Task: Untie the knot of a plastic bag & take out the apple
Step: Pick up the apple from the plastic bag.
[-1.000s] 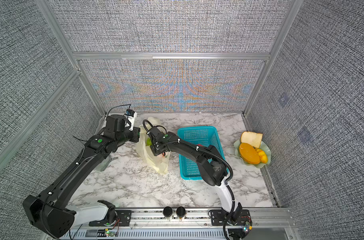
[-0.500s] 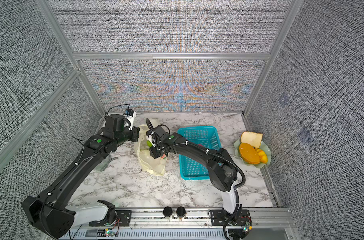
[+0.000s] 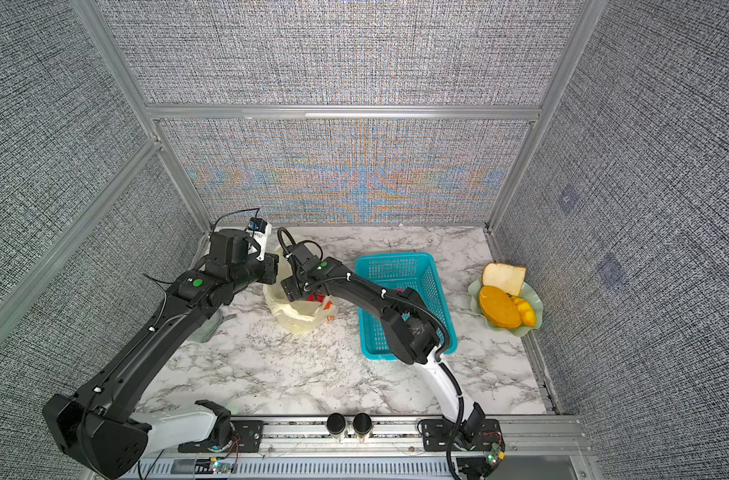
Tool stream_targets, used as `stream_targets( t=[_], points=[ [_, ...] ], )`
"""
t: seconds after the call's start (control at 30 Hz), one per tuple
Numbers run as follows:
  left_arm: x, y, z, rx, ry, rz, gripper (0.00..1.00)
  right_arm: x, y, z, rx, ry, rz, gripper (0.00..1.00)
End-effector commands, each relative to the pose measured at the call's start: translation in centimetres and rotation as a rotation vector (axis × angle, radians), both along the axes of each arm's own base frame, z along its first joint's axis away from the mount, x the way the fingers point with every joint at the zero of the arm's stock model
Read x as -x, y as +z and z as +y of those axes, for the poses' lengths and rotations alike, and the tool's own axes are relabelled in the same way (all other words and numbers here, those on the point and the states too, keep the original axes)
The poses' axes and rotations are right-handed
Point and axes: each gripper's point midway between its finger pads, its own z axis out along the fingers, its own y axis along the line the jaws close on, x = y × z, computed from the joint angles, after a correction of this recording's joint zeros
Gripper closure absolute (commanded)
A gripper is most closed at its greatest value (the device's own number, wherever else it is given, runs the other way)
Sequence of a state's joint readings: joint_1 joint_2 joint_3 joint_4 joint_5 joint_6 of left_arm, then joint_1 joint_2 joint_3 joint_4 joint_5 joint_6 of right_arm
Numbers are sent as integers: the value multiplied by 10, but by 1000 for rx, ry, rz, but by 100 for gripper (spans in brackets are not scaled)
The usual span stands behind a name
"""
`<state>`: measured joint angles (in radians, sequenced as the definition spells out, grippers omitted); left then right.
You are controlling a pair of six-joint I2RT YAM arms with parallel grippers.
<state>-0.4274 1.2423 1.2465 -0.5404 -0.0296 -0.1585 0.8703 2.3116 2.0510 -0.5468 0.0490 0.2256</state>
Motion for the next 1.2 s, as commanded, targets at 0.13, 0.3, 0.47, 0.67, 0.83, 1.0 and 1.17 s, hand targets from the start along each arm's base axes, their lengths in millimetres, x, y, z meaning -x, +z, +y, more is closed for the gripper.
stream_targets(
  t=[0.13,0.3,0.47,0.67,0.83,1.0,1.17],
  points=[
    [-1,3,-2,7,-6,-1,100,-22,-23,-5,75,-69,-66,19],
    [-2,1,-3,4,-13,8,100,-31,-38,2,87,-65,-77,17],
    [-2,2,-1,-11,-10,12,100,-37,-54,5,113,-57,-64,21],
    [-1,-1,2,-28,0,18,100,-37,-48,2,86,-59,-54,66],
    [-4,-6,5,-39,20,23,100,-26,2,-4,-12,-39,-105,72],
    [-9,-5,9,-28,65,20,100,3,57,-12,-164,38,-141,72],
    [-14,1,7,-24,61,4,100,42,114,-28,-311,125,-158,72]
  ],
)
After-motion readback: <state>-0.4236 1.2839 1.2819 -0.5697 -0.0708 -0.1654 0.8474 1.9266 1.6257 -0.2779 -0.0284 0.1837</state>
